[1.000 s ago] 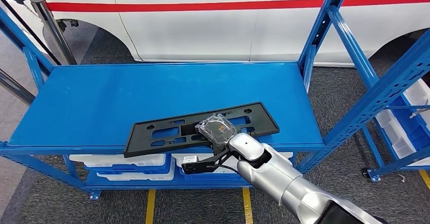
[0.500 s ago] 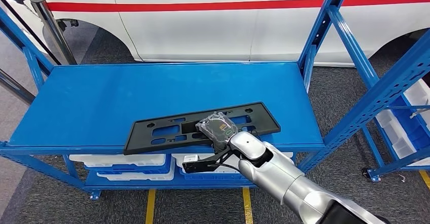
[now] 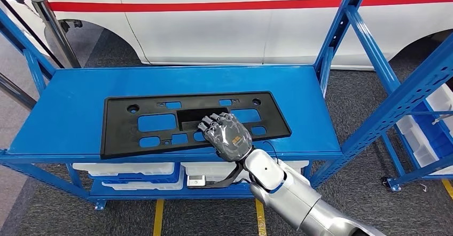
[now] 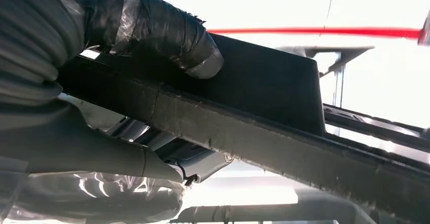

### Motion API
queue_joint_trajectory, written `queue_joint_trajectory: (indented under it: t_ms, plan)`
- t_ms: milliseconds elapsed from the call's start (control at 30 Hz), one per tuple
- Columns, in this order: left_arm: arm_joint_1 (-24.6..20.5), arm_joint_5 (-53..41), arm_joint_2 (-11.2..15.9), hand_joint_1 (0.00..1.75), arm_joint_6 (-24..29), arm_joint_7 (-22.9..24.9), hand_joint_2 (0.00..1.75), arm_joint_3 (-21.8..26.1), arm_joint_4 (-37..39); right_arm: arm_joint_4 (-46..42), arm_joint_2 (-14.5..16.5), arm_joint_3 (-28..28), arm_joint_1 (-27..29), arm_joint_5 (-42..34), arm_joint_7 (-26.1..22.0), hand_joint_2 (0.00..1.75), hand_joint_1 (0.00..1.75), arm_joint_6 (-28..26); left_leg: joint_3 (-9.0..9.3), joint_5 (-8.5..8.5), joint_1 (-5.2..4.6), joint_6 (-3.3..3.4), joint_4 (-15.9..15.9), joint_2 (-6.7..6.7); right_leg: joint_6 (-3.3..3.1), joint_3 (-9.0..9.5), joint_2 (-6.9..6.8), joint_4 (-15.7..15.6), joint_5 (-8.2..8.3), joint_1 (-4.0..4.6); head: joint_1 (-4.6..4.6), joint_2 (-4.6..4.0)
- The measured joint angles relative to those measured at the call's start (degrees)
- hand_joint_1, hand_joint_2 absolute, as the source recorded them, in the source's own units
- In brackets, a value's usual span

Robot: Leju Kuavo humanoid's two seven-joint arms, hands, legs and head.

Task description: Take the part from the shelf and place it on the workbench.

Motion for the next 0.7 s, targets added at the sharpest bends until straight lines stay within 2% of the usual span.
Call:
queue_joint_trajectory:
  t_ms: [33,167,700]
  plan:
    - [-0.03,-0.12,-0.02,0.00,0.01,0.03,0.00,-0.03,0.00,-0.73,-0.02,-0.56,0.62,0.80,-0.10,1.75,1.75,-0.59,0.00,0.00,0.00,0.00,0.00,0.00,0.01,0.00,0.00,0.00,-0.01,0.00,0.00,0.00]
    - [-0.12,-0.85,-0.11,0.00,0.00,-0.49,1.75,-0.26,0.00,-2.76,-0.17,-2.24,2.61,3.18,-0.32,1.75,1.75,-2.18,-0.01,-0.02,0.00,0.00,0.00,0.00,0.01,0.00,0.00,-0.01,-0.01,-0.01,0.00,0.00]
    - [-0.70,-2.19,-0.16,0.00,0.12,-1.07,1.75,-0.91,0.00,-5.08,-0.95,-4.34,5.75,4.82,-1.85,1.75,1.75,-2.74,-0.01,-0.02,0.00,0.00,0.00,0.00,0.01,0.00,0.00,-0.01,-0.01,0.00,0.00,0.00]
